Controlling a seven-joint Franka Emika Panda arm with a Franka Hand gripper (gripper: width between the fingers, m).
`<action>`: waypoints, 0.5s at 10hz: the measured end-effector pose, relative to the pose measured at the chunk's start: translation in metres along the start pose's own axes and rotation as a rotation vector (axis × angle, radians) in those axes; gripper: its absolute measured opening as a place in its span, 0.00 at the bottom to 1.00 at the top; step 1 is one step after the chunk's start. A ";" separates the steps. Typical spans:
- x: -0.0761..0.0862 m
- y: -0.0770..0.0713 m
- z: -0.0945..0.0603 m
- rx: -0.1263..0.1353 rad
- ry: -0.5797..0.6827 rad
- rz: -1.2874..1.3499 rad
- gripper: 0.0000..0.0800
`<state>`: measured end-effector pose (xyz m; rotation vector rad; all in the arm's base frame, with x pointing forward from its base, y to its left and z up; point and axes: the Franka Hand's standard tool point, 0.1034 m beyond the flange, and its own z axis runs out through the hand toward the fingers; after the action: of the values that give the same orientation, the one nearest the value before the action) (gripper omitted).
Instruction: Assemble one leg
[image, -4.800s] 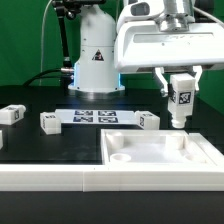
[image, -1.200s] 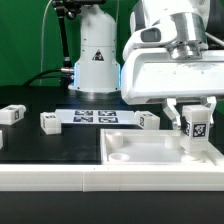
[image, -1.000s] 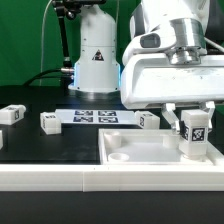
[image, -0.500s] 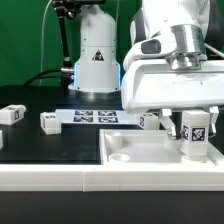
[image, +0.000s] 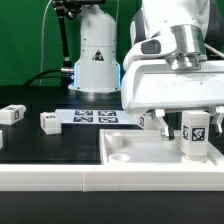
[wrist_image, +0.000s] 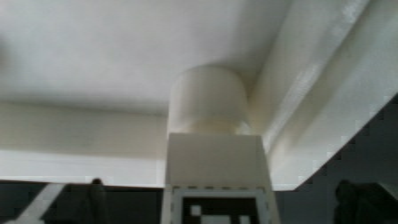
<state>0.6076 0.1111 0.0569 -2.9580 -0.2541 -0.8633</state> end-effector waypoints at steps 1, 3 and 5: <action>0.001 0.000 -0.001 0.001 -0.004 0.000 0.81; 0.014 0.004 -0.015 0.003 -0.008 0.003 0.81; 0.017 0.006 -0.017 0.003 -0.011 0.005 0.81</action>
Offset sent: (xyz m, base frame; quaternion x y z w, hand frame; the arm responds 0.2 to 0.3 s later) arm -0.0012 -0.0076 0.0327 0.0132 -0.0337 -0.0048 0.9993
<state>0.6133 0.1063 0.0806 -2.9599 -0.2489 -0.8457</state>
